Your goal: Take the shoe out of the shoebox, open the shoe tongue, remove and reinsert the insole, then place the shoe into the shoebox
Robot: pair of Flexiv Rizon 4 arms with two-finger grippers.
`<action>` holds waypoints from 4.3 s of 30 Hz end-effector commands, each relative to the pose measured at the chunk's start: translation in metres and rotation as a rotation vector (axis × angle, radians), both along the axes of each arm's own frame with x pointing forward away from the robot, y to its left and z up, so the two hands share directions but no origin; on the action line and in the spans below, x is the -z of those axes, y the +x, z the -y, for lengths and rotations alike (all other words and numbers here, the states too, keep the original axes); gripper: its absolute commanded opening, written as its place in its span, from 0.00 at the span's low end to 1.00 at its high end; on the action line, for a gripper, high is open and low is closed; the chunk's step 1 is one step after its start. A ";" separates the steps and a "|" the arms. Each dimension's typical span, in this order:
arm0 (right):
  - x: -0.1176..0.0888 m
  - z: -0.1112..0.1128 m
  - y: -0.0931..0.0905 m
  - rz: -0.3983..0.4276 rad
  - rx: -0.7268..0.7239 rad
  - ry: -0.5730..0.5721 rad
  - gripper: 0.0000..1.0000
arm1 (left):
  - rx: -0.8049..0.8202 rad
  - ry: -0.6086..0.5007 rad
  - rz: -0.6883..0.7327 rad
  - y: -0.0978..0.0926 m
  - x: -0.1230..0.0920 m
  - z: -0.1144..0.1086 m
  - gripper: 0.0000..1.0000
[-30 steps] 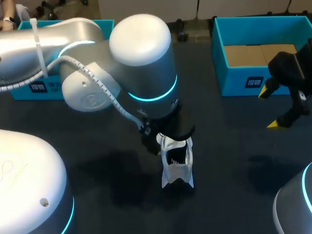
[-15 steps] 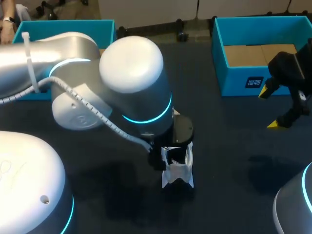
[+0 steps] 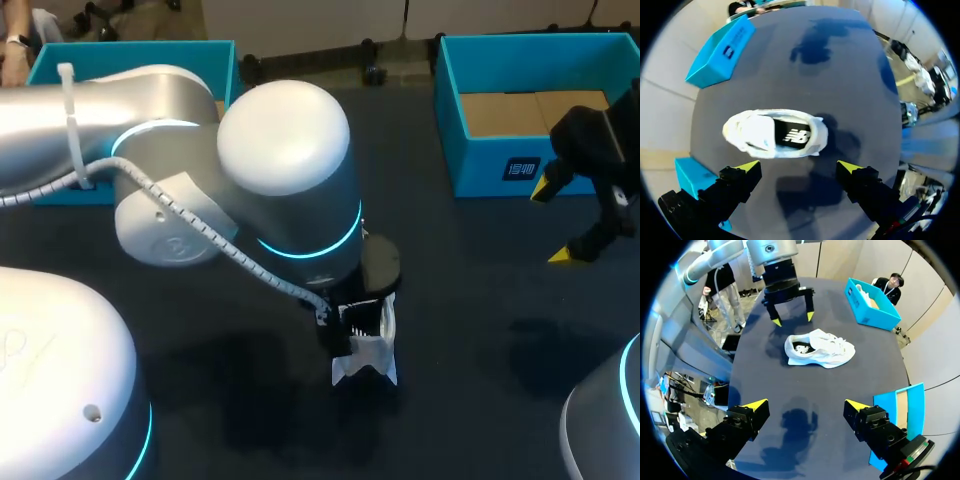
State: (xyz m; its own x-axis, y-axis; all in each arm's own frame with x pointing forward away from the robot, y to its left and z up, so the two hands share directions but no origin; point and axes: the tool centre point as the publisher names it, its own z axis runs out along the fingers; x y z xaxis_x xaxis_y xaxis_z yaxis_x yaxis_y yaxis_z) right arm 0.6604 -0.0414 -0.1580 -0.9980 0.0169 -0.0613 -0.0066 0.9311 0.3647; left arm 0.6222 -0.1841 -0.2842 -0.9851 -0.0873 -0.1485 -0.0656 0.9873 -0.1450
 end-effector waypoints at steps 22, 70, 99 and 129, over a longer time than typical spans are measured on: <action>0.000 -0.001 0.003 -0.005 -0.001 -0.004 1.00 | 0.105 0.034 -0.078 -0.032 0.083 0.044 1.00; 0.000 -0.001 0.003 -0.005 -0.001 -0.004 1.00 | 0.110 0.145 -0.196 -0.030 0.094 0.024 0.00; 0.000 -0.001 0.003 -0.005 -0.001 -0.004 1.00 | 0.167 0.095 -0.256 0.014 -0.104 -0.003 0.00; 0.000 -0.001 0.003 -0.005 -0.001 -0.004 1.00 | 0.159 0.178 -0.244 0.010 -0.125 0.006 0.00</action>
State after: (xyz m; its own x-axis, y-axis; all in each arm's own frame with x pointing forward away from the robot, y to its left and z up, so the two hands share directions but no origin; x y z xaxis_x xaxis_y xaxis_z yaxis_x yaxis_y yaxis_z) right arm 0.6604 -0.0414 -0.1579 -0.9980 0.0172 -0.0612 -0.0063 0.9311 0.3646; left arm 0.6315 -0.1833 -0.1680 -0.9928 0.0729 0.0955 0.0736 0.9973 0.0035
